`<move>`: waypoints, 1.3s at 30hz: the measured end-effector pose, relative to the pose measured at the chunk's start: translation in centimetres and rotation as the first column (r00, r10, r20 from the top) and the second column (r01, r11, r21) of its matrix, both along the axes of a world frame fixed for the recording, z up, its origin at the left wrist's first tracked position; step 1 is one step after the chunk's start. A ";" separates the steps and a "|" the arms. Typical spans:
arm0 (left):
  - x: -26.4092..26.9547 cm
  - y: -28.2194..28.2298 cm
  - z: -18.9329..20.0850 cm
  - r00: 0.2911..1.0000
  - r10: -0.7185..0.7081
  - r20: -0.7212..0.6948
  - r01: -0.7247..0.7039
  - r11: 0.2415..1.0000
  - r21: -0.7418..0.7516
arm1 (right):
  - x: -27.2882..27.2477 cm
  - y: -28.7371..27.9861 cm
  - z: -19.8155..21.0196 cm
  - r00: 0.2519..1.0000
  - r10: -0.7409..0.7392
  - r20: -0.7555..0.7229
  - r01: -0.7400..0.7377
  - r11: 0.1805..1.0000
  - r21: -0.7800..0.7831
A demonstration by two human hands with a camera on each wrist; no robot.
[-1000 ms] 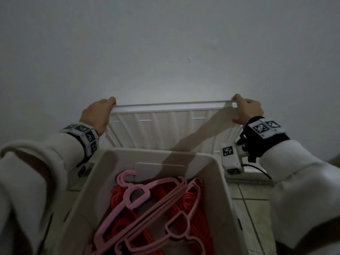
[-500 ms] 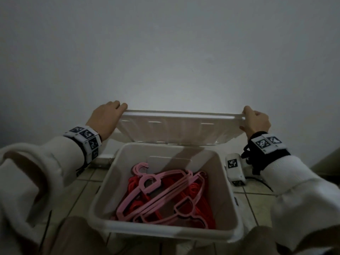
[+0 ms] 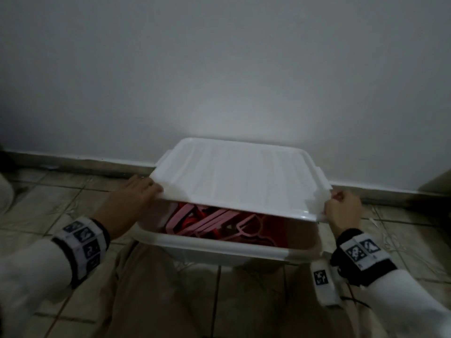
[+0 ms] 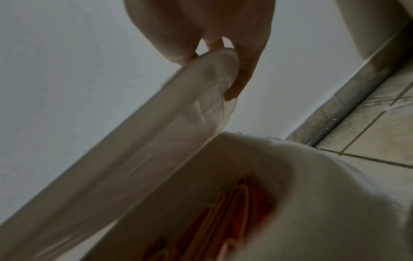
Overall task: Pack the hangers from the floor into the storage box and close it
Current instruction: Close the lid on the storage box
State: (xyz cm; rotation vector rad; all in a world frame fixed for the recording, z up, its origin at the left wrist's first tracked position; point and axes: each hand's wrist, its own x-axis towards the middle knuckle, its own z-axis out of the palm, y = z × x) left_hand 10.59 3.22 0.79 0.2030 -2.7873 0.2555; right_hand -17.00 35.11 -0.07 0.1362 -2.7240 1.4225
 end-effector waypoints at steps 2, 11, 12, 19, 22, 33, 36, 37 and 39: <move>1.4 0.4 -1.7 0.997 -0.013 0.075 0.013 1.000 0.004 | 0.9 0.6 -1.3 0.997 0.019 0.074 -0.027 0.994 0.109; 4.4 -0.1 -4.8 0.969 -0.007 0.246 -0.043 0.980 0.195 | 2.5 1.9 -4.0 0.977 0.107 0.186 -0.164 0.933 0.322; 4.2 0.0 -4.7 0.978 0.006 0.210 -0.058 0.969 0.241 | 2.4 1.7 -4.1 0.979 0.115 0.170 -0.169 0.923 0.346; -1.4 0.7 -4.2 0.893 0.354 0.279 -0.449 0.761 0.468 | 3.3 -1.2 -5.2 0.961 0.206 0.187 -0.262 0.898 0.354; -2.7 0.0 -5.5 0.858 0.441 0.264 -0.507 0.643 0.574 | 3.0 -1.5 -6.1 0.962 0.206 0.177 -0.263 0.872 0.413; -6.3 1.1 -8.3 0.645 0.741 0.189 -0.434 0.151 0.888 | -4.2 -1.7 -5.4 0.906 0.120 0.407 -0.177 0.979 0.105; -7.5 -0.3 -8.1 0.650 0.724 0.231 -0.501 0.179 0.847 | -5.4 -2.2 -5.9 0.884 0.090 0.459 -0.160 0.980 0.117; -7.8 -0.8 -8.1 0.651 0.718 0.246 -0.520 0.186 0.833 | -5.6 -2.4 -6.0 0.876 0.086 0.474 -0.165 0.978 0.129; -8.2 -1.6 -8.1 0.658 0.705 0.264 -0.540 0.198 0.818 | -6.0 -2.6 -6.0 0.865 0.074 0.496 -0.175 0.971 0.160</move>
